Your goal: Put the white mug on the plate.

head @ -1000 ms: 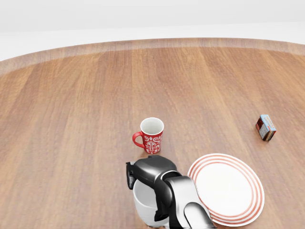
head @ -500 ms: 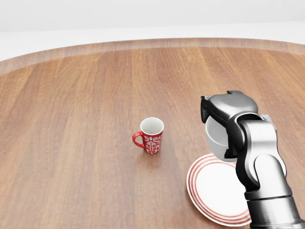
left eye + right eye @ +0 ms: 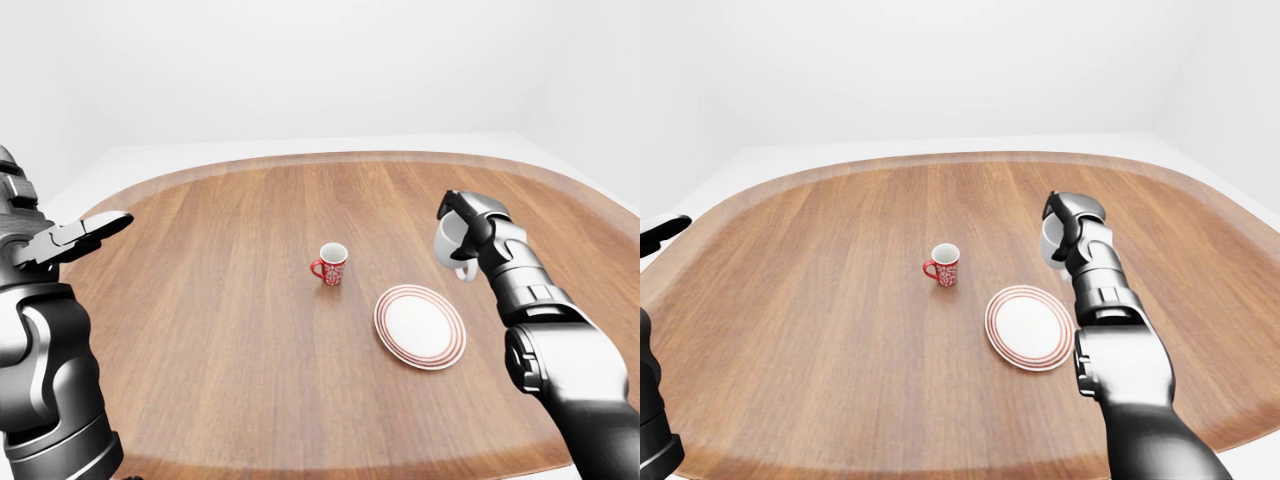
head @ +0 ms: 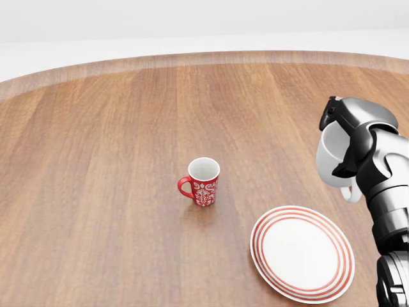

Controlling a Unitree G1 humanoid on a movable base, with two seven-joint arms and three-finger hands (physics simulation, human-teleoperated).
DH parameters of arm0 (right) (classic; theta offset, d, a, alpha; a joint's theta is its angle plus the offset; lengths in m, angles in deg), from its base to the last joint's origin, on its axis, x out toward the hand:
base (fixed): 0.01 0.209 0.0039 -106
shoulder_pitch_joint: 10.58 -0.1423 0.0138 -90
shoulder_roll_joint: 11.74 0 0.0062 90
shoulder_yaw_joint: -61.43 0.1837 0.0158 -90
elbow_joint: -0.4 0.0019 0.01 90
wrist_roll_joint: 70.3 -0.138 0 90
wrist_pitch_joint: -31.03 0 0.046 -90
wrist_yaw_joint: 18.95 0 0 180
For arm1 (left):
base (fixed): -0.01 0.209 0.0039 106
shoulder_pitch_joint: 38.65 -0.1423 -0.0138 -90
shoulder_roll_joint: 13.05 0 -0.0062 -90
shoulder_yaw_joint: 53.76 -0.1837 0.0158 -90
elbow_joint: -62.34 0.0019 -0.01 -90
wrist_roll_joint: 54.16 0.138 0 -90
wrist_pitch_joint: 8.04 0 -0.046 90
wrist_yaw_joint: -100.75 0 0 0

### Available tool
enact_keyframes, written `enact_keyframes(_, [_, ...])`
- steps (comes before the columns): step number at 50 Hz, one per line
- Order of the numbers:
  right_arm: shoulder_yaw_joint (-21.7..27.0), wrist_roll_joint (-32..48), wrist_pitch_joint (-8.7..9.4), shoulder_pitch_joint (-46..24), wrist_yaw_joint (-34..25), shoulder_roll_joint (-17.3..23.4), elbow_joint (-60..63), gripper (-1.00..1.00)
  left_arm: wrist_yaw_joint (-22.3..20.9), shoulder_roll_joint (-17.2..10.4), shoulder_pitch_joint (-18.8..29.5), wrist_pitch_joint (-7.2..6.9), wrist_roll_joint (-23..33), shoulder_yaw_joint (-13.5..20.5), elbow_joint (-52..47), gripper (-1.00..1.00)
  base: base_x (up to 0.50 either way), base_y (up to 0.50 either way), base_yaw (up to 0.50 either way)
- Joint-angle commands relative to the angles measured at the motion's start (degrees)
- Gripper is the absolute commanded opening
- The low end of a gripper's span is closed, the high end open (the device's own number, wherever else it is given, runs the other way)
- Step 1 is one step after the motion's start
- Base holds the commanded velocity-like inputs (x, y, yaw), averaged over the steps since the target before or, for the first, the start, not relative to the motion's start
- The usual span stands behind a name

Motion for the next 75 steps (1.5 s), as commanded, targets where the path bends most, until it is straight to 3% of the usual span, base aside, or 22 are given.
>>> enact_keyframes(1, [-1.0, -5.8, 0.00, -3.7, 5.7, 0.2, -10.6, -1.00, -0.2, 0.2, 0.0, 0.00, 0.3, -0.3, 0.5, 1.00, 0.00, 0.00, 0.00])
enact_keyframes(24, [-3.2, -2.0, 0.00, 3.0, 8.5, -6.4, -13.3, -1.00, 0.0, 0.3, -0.3, 0.00, 0.2, -0.1, -0.3, 1.00, 0.00, 0.00, 0.00])
enact_keyframes(75, [-3.0, -0.5, 0.00, 7.1, 10.0, -10.7, -14.3, -1.00, 0.0, 0.2, 0.0, 0.00, 0.1, -0.2, 0.2, 1.00, 0.00, 0.00, 0.00])
